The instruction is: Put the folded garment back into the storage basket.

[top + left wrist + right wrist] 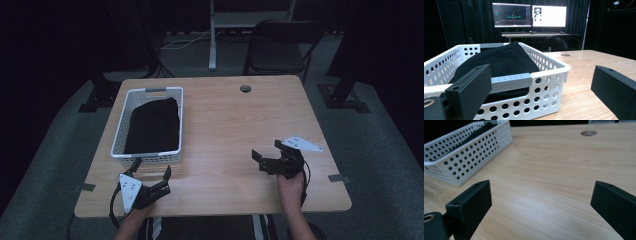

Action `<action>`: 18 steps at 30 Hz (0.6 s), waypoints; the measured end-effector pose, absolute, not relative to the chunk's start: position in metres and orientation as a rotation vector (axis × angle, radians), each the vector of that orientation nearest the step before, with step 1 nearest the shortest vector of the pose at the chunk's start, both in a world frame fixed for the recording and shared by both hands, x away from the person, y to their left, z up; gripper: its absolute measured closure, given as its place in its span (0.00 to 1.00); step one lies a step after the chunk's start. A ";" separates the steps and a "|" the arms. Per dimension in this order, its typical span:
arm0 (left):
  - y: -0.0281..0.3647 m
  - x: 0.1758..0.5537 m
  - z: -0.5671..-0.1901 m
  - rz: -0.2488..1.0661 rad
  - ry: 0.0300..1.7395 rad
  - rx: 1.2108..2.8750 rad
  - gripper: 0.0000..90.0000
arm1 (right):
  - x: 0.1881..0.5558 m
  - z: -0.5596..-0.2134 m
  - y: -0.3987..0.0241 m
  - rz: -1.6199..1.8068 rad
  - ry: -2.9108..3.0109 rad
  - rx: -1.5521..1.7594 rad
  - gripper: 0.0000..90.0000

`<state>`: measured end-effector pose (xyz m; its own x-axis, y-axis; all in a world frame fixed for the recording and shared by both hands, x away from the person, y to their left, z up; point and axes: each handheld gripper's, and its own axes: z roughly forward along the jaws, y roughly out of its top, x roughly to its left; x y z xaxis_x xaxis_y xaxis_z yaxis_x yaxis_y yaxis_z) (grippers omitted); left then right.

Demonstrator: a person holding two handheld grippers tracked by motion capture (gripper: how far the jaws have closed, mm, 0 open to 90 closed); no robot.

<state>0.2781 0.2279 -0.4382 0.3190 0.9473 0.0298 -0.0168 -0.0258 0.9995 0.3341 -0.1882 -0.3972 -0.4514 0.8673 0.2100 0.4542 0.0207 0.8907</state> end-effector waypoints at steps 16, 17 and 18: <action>0.228 0.278 -0.438 0.992 0.944 1.356 0.05 | 0.322 -0.421 -0.205 1.354 1.854 1.432 0.04; 0.228 0.278 -0.438 0.992 0.944 1.356 0.05 | 0.321 -0.423 -0.205 1.350 1.856 1.437 0.04; 0.228 0.278 -0.438 0.992 0.944 1.357 0.05 | 0.320 -0.425 -0.205 1.344 1.855 1.445 0.04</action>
<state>0.2780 0.2280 -0.4382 0.3190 0.9473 0.0301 -0.0175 -0.0258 0.9995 0.3200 -0.2054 -0.4245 -0.3645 0.9055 0.2173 0.4888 -0.0126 0.8723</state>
